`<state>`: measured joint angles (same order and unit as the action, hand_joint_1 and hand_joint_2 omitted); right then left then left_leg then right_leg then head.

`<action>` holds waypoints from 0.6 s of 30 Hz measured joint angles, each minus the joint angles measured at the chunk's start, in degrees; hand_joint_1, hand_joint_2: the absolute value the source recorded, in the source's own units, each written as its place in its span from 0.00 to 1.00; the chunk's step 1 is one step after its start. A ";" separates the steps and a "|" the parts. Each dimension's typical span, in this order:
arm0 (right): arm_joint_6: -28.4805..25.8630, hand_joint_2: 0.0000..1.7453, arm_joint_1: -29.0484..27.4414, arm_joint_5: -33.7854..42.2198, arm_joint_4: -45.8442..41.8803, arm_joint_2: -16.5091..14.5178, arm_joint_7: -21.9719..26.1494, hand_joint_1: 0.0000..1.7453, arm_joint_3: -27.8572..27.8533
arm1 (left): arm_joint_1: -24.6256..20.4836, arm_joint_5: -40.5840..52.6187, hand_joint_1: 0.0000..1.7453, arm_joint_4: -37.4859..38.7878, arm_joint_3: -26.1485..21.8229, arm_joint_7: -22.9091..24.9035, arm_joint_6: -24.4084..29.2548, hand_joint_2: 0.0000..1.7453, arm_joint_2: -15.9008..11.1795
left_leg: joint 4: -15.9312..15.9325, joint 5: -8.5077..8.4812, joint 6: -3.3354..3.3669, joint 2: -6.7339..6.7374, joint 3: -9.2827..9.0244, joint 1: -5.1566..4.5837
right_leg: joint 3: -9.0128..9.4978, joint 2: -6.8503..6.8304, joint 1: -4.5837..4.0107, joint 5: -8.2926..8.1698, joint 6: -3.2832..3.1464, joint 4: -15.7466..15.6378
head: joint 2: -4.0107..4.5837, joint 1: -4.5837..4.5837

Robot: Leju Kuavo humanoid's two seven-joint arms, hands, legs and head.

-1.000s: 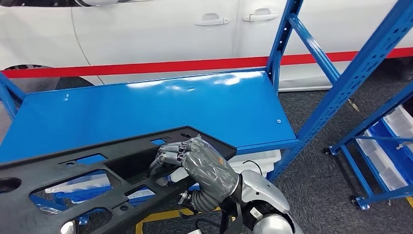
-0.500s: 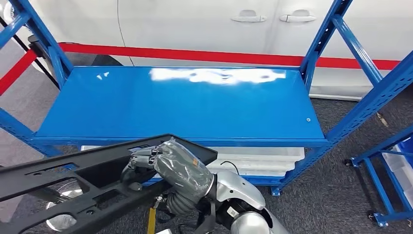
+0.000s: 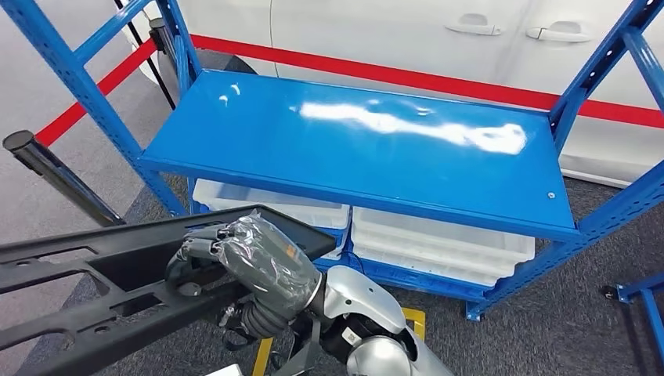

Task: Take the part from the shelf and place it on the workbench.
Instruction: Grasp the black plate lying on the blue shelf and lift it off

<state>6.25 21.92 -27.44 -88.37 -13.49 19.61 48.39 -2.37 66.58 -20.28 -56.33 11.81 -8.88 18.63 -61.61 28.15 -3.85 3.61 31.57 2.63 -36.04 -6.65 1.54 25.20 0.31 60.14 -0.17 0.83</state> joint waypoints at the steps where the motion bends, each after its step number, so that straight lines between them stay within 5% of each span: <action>1: -0.05 1.00 0.00 -0.10 0.01 -0.13 -0.06 1.00 0.00 | -0.04 -0.01 0.00 0.04 0.00 -0.05 -0.02 1.00 0.03 | 1.13 0.93 0.64 0.25 -0.42 -0.27 | -0.25 -0.44 -0.15 -0.13 0.41 0.43 | 0.00 0.04; 3: -0.09 1.00 0.00 -0.19 0.13 -0.23 -0.14 1.00 0.00 | 0.01 -0.03 0.00 0.15 0.00 -0.06 -0.02 1.00 0.04 | 1.27 0.71 2.60 -0.61 0.56 -0.44 | -0.32 -1.04 -0.05 -0.51 1.11 0.65 | 0.00 -0.06; 4: -0.09 1.00 -0.02 -0.19 0.20 -0.25 -0.15 1.00 0.00 | 0.02 -0.05 0.00 0.21 0.00 -0.03 -0.01 1.00 0.06 | 1.20 0.26 3.34 -1.09 1.11 -0.50 | -0.55 -0.28 0.18 0.15 1.47 0.97 | 0.00 -0.07; 7: -0.10 1.00 -0.19 -0.19 0.28 -0.25 -0.16 1.00 0.00 | -0.02 -0.13 0.00 0.30 0.00 -0.01 0.01 1.00 0.11 | 1.25 -1.73 5.01 -2.55 3.17 -0.89 | -2.66 4.81 0.13 7.59 1.60 7.71 | 0.00 -0.20; 9: -0.11 1.00 -0.63 -0.19 0.06 -0.04 -0.22 1.00 0.00 | -0.03 -0.33 0.00 0.49 0.00 -0.01 0.12 1.00 0.10 | 1.23 -3.09 5.52 -3.94 4.86 -1.45 | -3.95 6.29 -0.50 11.62 0.84 14.36 | 0.00 -0.23; 11: -0.11 1.00 -1.25 -0.19 -0.53 0.34 -0.40 1.00 0.00 | -0.04 -0.54 0.00 0.84 0.00 -0.01 0.29 1.00 0.10 | 1.22 -4.37 5.78 -5.53 6.38 -2.15 | -2.31 6.65 -1.32 10.94 -0.47 15.08 | 0.00 -0.23; 15: -0.07 1.00 -1.91 -0.24 -1.94 0.97 -0.83 1.00 -0.12 | -0.29 -1.06 0.00 1.80 0.09 -0.06 0.92 1.00 0.39 | 1.52 -6.94 5.68 -8.35 8.25 -2.67 | 7.36 10.90 -3.39 7.00 -5.02 1.05 | 0.00 -0.09; 16: -0.03 1.00 -2.27 -0.20 -2.47 1.36 -0.92 1.00 -0.22 | -0.41 -1.50 0.00 2.06 0.15 -0.12 1.34 1.00 0.47 | 1.88 -7.62 5.42 -8.92 8.34 -2.39 | 8.24 11.62 -3.65 6.88 -5.49 -0.82 | 0.00 -0.13; 18: 0.17 1.00 -3.39 0.01 -3.92 2.70 -1.02 1.00 -0.57 | -0.48 -2.68 0.00 2.59 0.28 -0.37 2.38 1.00 0.39 | 3.11 -9.19 4.70 -10.31 8.36 -2.18 | 8.22 10.63 -3.68 5.43 -5.26 -2.22 | 0.00 -0.37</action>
<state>6.42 18.52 -27.43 -92.29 -10.79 18.59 47.82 -2.85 63.89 -17.69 -56.05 11.44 -6.50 19.02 -58.50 18.96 0.84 -6.70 39.94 0.45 -27.81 3.98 -2.14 30.62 -4.95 57.93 -0.17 0.47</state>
